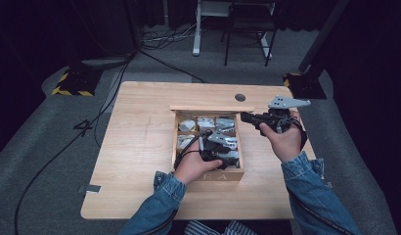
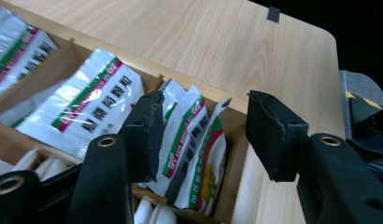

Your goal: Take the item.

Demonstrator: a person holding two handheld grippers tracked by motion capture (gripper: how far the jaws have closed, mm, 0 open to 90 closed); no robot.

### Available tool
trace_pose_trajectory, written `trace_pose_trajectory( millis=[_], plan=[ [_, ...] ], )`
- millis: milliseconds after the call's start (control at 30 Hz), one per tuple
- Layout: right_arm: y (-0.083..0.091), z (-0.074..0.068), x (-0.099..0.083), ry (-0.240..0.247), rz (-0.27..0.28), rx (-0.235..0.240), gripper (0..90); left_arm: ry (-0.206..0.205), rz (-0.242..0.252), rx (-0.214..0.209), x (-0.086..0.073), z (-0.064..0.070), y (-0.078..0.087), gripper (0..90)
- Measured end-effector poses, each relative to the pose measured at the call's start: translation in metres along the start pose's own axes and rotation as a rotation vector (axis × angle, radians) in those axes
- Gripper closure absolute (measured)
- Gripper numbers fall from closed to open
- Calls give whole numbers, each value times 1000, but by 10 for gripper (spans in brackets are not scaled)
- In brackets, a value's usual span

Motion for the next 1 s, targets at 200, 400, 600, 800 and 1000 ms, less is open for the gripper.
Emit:
trace_pose_trajectory(
  millis=[200, 400, 600, 800, 1000],
  plan=[
    [0, -1, 0, 0, -4, -4, 900, 14, -59, -23, -3, 1, -6, 543],
    [0, -1, 1, 3, -2, -4, 900, 14, -82, -13, -5, -1, -9, 649],
    [0, -1, 1, 2, -3, -3, 900, 12, -86, -9, -7, -3, -8, 850],
    [0, -1, 1, 2, -4, -1, 900, 7, -80, -35, -7, -3, -7, 898],
    [0, 0, 1, 1, -4, 0, 900, -15, -82, -36, -6, -1, -5, 900]
  ],
)
Point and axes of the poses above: each handheld gripper's, and its own axes: y roughly backward along the jaws, x roughly out of its top, z roughly to its right, the point moved 1 cm from there along -y, roughly forward along the jaws, and after that the axes turned 10 degrees about y, right-handed, at the moved point
